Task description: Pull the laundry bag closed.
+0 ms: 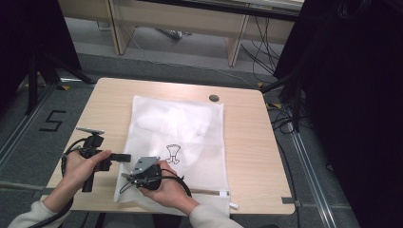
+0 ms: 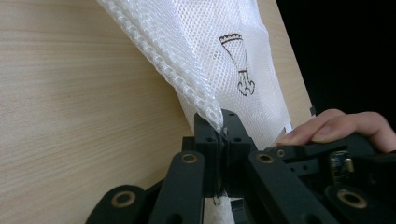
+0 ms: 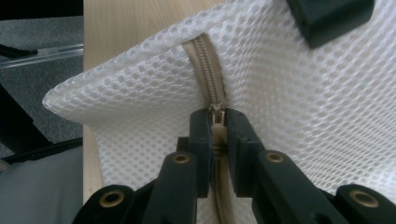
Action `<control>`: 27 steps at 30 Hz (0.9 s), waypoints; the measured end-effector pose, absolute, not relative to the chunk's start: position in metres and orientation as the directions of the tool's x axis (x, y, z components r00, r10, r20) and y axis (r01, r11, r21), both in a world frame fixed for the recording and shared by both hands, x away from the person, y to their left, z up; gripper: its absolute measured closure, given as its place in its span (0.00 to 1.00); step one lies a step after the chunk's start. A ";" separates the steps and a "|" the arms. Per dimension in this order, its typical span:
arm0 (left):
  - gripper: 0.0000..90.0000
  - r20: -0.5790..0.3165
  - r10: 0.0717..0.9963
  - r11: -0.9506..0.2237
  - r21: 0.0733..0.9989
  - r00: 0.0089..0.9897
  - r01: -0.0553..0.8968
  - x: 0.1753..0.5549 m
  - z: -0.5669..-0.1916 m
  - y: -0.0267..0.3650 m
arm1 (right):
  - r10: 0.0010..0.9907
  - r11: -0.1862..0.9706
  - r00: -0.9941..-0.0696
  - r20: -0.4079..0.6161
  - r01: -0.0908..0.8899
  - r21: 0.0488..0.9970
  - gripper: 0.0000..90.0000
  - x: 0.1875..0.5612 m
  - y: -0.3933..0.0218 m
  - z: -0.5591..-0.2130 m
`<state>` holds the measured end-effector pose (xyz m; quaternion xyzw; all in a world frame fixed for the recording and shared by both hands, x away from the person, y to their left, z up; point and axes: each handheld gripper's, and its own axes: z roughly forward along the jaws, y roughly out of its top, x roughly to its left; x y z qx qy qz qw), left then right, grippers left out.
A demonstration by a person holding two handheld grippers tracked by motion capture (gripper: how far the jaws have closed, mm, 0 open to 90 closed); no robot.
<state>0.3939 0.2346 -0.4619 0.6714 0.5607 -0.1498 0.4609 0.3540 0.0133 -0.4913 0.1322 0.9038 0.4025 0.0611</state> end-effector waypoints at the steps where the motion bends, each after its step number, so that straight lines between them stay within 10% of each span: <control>1: 0.97 -0.729 0.615 0.073 0.431 0.299 0.899 0.393 -0.461 0.234 | 0.294 0.639 -0.956 -0.002 0.195 0.745 0.92 0.353 0.013 -0.493; 27: 0.97 -0.758 0.595 0.110 0.407 0.267 0.907 0.393 -0.458 0.238 | 0.308 0.644 -0.951 -0.029 0.186 0.742 0.92 0.349 0.011 -0.486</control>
